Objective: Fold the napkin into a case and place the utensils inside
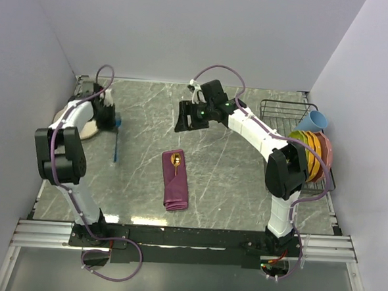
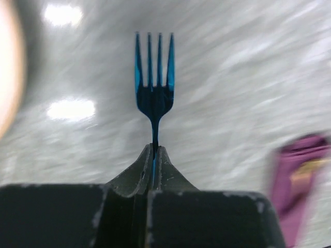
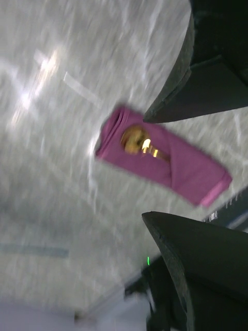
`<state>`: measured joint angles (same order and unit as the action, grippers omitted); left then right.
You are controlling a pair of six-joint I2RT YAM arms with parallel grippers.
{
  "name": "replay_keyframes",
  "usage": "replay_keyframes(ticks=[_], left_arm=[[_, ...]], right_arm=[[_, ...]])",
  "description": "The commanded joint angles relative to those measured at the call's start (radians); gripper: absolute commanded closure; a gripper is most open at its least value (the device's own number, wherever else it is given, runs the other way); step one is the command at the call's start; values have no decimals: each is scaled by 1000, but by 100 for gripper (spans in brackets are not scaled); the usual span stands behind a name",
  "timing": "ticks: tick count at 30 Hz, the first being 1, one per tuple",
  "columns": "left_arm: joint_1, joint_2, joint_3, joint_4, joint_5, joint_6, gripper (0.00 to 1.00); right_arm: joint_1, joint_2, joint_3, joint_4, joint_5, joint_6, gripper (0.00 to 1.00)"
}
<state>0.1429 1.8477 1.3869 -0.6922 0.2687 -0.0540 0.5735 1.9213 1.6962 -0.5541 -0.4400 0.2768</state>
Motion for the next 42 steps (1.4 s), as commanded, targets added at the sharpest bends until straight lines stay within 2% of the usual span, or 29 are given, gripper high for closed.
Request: replay_keyframes(ticks=[1,2,6,10,14,17,26,36,39,40,42], left_arm=[[-109,-178,90,83,14,-311,99],[-136,-192,87,95,-8,-381,99],[-227,-278,23,184,-68,-504,99],[-282,-332,-28,250,-53,-595,99],[-316,-367,-54,276,-49,-621,99],[-333,-381,-66,273,-31,-642,99],[-365,-407,-52,252,-29,-632,99],[-367,-443,-112,243,-57,-604,99],[-367,-439,-108,246,-46,-610,99],[-367,-439,-104,247,-43,-612,99],[-367,-436,-98,246,-37,-616,99]], right_arm=[[28,31,52,193,-220,146,26],[54,41,87,195,-220,159,27],[101,71,123,243,-238,226,27],[143,85,122,252,-230,226,28],[155,96,120,246,-215,222,33],[155,107,128,250,-207,217,45],[157,137,163,183,-143,164,50],[124,-14,97,181,-117,107,49],[123,-4,88,155,-36,59,45],[123,7,101,145,-26,53,41],[127,47,143,126,-25,41,40]])
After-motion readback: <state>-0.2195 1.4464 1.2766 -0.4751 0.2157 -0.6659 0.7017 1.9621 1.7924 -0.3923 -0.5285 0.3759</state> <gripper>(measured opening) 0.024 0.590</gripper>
